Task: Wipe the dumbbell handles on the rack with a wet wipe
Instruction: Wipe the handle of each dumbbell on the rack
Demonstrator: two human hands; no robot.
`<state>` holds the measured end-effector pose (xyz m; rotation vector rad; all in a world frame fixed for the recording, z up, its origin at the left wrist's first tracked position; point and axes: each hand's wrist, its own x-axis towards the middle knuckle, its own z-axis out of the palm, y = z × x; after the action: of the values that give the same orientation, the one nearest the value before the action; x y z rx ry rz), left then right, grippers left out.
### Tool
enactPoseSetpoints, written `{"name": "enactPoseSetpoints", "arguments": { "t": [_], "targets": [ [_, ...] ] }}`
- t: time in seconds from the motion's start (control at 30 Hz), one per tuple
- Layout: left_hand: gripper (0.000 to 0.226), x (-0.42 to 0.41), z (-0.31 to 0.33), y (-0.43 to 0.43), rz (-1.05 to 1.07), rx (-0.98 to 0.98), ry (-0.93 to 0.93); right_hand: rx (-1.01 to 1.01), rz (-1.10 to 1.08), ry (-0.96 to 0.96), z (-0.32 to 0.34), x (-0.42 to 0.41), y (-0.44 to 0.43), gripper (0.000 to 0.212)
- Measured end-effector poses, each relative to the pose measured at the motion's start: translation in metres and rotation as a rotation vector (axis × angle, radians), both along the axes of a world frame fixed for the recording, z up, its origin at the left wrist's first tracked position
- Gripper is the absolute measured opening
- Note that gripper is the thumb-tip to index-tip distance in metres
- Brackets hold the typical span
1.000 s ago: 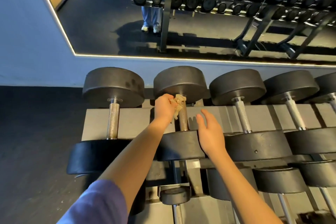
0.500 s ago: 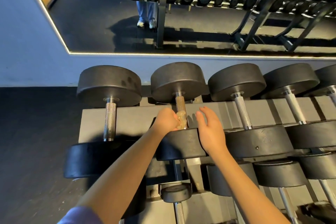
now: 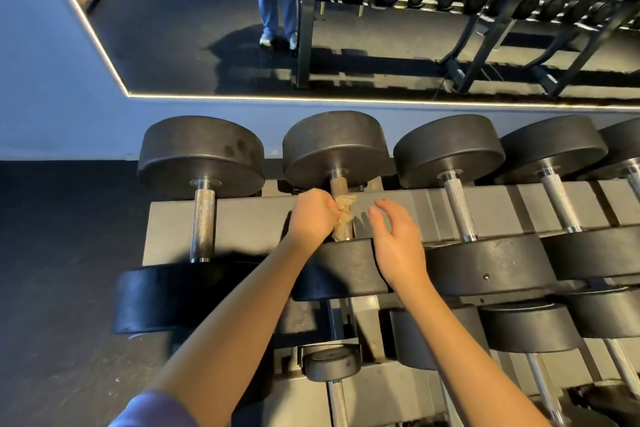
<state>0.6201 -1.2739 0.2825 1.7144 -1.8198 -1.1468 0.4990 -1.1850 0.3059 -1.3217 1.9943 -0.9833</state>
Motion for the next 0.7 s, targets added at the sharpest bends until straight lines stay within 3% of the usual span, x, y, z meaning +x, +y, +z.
{"name": "enactPoseSetpoints", "arguments": {
  "t": [0.13,0.27,0.4,0.47,0.6,0.7],
  "targets": [
    [0.005,0.009,0.010,0.008,-0.073,0.083,0.026,-0.004,0.083,0.032,0.002,-0.002,0.001,0.042],
    [0.013,0.006,0.025,0.013,0.040,0.078,0.274,-0.041,0.270,-0.056,0.010,-0.010,-0.013,0.047],
    [0.016,0.004,0.035,0.010,0.093,0.131,0.421,-0.107,0.314,-0.015,0.014,-0.014,-0.036,0.028],
    [0.017,0.007,0.043,0.011,0.073,0.076,0.365,-0.180,0.248,0.001,0.014,-0.016,-0.045,0.015],
    [0.032,0.019,0.062,0.009,0.123,-0.420,0.036,-0.209,0.119,0.061,0.010,-0.017,-0.073,0.019],
    [0.044,0.023,0.062,-0.004,0.056,-0.462,-0.083,-0.112,0.227,0.216,-0.005,-0.011,-0.089,0.023]
  ]
}}
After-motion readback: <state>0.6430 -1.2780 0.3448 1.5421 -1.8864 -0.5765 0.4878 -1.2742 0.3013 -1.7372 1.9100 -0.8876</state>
